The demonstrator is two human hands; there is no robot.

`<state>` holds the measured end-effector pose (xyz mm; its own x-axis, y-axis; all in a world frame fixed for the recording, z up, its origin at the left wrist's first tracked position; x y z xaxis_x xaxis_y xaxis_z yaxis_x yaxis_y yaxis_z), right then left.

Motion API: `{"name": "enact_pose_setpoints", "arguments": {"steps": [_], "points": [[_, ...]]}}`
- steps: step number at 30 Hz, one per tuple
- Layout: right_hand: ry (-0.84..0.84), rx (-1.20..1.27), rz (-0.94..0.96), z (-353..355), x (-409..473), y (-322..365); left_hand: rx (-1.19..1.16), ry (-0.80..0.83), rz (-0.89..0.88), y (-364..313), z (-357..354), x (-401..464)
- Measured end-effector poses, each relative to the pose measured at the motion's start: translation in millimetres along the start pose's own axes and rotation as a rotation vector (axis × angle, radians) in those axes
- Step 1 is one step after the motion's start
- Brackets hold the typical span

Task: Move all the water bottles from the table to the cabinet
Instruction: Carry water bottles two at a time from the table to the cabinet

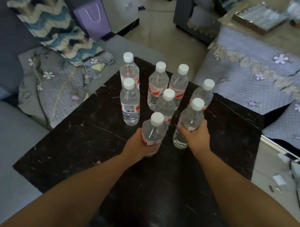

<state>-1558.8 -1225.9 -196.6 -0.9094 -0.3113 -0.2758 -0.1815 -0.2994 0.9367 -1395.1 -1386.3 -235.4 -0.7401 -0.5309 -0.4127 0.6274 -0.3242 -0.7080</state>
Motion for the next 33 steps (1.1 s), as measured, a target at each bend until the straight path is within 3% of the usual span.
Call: {"name": "enact_pose_setpoints", "arguments": {"steps": [6, 15, 24, 33], "points": [[-0.072, -0.050, 0.010, 52, -32, -6, 0.094, 0.062, -0.080, -46, -20, -16], [-0.425, -0.133, -0.061, 236, -138, -37, 0.234, 0.256, -0.306, -160, -138, -89], [-0.748, -0.018, -0.246, 419, -381, -147, 0.352, 0.511, -0.497, -194, -334, -284], [-1.080, 0.051, -0.481, 521, -652, -269, 0.529, 0.862, -0.694, -188, -508, -515]]}}
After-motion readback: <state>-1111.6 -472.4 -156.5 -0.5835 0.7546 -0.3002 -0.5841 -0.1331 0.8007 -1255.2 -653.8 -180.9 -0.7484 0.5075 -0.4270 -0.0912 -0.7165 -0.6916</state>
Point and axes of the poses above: each hand's wrist, its own x-axis towards the middle knuckle, its own z-axis out of the back of the hand, y = z × x, the point moved 10 cm from there along x, towards the middle knuckle, and after that the axes turned 14 degrees about x, right-handed, at the moved point
